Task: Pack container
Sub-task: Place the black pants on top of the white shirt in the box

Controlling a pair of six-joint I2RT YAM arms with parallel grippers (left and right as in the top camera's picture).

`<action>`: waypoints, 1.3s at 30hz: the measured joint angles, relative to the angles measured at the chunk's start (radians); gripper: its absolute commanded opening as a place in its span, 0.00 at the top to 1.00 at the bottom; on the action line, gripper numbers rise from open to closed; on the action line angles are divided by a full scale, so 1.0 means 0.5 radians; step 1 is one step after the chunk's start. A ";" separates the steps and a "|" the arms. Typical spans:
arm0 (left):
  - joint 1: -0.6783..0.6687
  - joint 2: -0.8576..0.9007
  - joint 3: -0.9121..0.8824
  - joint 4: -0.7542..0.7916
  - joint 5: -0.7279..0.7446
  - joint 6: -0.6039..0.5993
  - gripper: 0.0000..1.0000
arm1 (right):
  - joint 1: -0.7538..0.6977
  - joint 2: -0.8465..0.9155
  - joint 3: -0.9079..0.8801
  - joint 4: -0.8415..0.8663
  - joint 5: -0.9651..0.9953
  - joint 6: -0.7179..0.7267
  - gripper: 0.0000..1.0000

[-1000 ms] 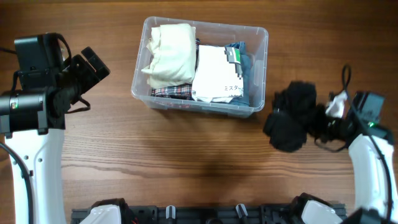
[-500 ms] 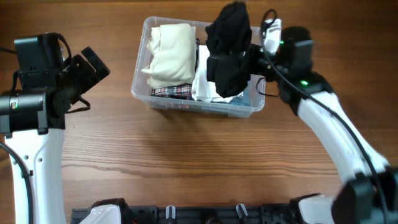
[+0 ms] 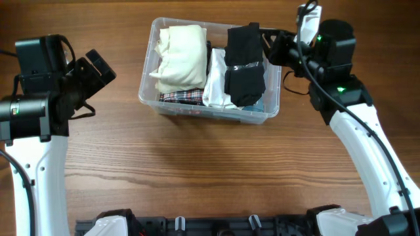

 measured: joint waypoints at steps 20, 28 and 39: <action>0.000 0.000 0.000 0.000 0.000 -0.001 0.00 | 0.152 0.832 0.050 0.310 0.113 0.035 0.51; 0.000 0.000 0.000 0.003 -0.001 0.000 0.00 | 0.152 -0.311 0.021 -0.635 -0.108 -0.543 0.00; 0.000 0.000 0.000 0.000 0.000 -0.001 0.00 | 0.150 -1.032 0.011 -1.357 0.068 -0.901 0.00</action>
